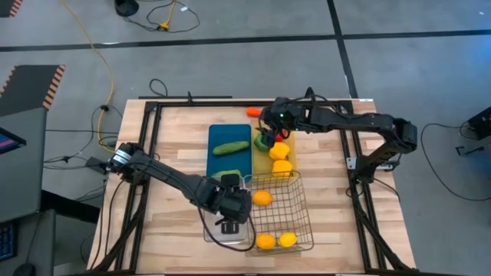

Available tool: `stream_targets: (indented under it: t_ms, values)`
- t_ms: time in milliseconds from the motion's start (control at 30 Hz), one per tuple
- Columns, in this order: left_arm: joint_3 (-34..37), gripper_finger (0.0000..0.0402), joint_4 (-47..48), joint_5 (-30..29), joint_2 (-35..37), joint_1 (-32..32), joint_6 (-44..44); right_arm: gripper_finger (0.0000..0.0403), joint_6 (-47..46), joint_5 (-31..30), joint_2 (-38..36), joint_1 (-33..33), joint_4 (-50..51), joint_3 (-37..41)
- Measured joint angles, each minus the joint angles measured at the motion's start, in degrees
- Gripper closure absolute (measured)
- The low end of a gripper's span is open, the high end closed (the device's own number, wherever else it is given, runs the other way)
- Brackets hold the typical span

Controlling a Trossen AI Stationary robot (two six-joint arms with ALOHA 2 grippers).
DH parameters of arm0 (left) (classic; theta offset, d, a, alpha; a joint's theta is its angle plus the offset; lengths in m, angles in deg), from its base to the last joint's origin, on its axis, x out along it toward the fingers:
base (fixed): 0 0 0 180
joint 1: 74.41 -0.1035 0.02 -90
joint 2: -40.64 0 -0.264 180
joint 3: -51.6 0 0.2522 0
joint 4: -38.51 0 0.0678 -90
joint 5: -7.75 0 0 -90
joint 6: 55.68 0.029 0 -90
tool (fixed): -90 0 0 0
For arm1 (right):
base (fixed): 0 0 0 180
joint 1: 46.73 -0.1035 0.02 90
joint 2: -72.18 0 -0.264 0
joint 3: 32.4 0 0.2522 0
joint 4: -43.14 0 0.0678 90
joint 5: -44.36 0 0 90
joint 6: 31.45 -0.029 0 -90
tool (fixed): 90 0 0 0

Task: Sort produce into baskets
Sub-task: Put the bottom carrot into the transparent basket, then put the carrot into the transparent basket

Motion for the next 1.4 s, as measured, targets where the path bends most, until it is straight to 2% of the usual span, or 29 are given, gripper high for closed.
stream_targets:
  t_ms: [200, 333, 433, 600, 833, 933, 1100, 1400]
  values:
    - [0.0, 0.0169, 0.0, 0.2, 0.0, -1.3, 0.6, 0.0117, 0.0, 0.0, 0.0, 2.7, 3.1, 0.0]
    - [-0.4, 0.0162, 2.5, 3.6, 0.2, -3.7, 4.1, 0.0117, 0.9, 1.6, 0.0, 5.5, 3.6, 0.0]
    - [-0.4, 0.0161, 5.3, 5.0, 1.7, -5.9, 7.9, 0.0117, 2.4, 7.0, 0.0, 8.8, 3.4, 0.0]
    - [-0.5, 0.0161, 7.8, 3.6, 6.4, -11.8, 15.4, 0.0117, 2.4, 17.2, 0.5, 15.7, 3.0, 0.0]
    - [0.3, 0.0161, 6.4, 7.9, 11.4, -23.7, 22.5, 0.0117, 1.0, 25.0, 3.2, 23.0, 1.3, -1.7]
    - [3.5, 0.0161, 2.2, 11.9, 13.1, -28.8, 25.2, 0.0117, 1.0, 27.9, 5.7, 23.9, 3.2, -5.5]
    - [8.1, 0.0161, -3.5, 18.8, 14.1, -36.2, 28.6, 0.0117, 1.0, 28.3, 12.9, 24.5, 11.0, -16.3]
    - [13.4, 0.0161, -10.1, 25.3, 14.1, -43.1, 32.9, 0.0117, -5.1, 27.0, 29.9, 26.0, 26.3, -36.7]
